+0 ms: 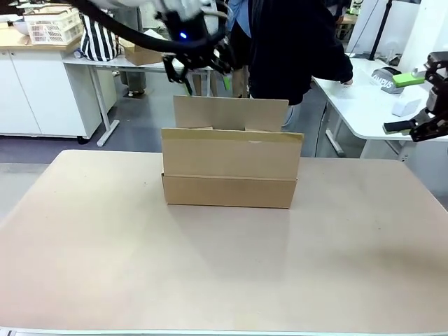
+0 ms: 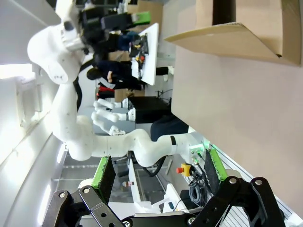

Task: Pack the gift set into the box.
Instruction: Place both hands on the side flaps of the Package Box and spread them outward.

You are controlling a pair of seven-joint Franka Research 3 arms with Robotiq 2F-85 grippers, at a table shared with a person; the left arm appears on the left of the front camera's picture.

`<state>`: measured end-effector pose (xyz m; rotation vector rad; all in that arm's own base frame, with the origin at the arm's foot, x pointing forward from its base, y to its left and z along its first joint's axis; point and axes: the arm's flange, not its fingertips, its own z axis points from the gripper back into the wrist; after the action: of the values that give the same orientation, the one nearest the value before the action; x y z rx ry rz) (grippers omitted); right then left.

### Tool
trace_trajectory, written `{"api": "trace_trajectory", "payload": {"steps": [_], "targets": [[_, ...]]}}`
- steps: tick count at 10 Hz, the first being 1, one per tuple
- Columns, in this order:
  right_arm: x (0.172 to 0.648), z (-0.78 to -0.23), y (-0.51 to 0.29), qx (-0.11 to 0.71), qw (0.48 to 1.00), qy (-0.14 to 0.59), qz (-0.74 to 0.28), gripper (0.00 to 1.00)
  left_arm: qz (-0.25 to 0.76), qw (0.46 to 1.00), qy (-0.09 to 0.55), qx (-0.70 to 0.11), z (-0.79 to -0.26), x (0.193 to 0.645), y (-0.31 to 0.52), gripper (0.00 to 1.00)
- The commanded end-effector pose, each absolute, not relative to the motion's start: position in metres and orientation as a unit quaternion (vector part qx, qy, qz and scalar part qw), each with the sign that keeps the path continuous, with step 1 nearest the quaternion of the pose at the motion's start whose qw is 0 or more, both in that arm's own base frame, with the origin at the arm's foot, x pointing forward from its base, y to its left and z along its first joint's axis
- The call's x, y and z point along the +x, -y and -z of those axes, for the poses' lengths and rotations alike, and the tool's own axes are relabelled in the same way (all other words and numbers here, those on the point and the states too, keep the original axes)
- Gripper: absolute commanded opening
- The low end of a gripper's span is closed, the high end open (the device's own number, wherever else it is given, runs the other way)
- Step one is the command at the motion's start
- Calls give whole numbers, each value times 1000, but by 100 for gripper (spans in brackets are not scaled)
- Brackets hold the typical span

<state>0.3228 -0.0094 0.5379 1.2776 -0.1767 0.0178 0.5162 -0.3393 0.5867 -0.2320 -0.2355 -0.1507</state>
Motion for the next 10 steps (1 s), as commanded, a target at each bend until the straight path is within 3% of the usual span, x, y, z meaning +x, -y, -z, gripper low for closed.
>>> {"api": "trace_trajectory", "payload": {"steps": [1, 5, 7, 8, 10], "targets": [[325, -540, 9, 603, 792, 92, -20, 100, 60, 994, 74, -52, -601, 548, 389, 100], [325, -540, 9, 603, 792, 92, -20, 100, 5, 993, 95, 64, -548, 558, 450, 100], [325, -540, 9, 603, 792, 92, -20, 100, 1, 992, 104, 76, -524, 567, 450, 100], [325, -540, 9, 603, 792, 92, -20, 100, 3, 997, 76, 27, -519, 570, 444, 100], [325, -540, 9, 603, 792, 92, -20, 100, 16, 993, 98, 66, -515, 550, 450, 100]]}}
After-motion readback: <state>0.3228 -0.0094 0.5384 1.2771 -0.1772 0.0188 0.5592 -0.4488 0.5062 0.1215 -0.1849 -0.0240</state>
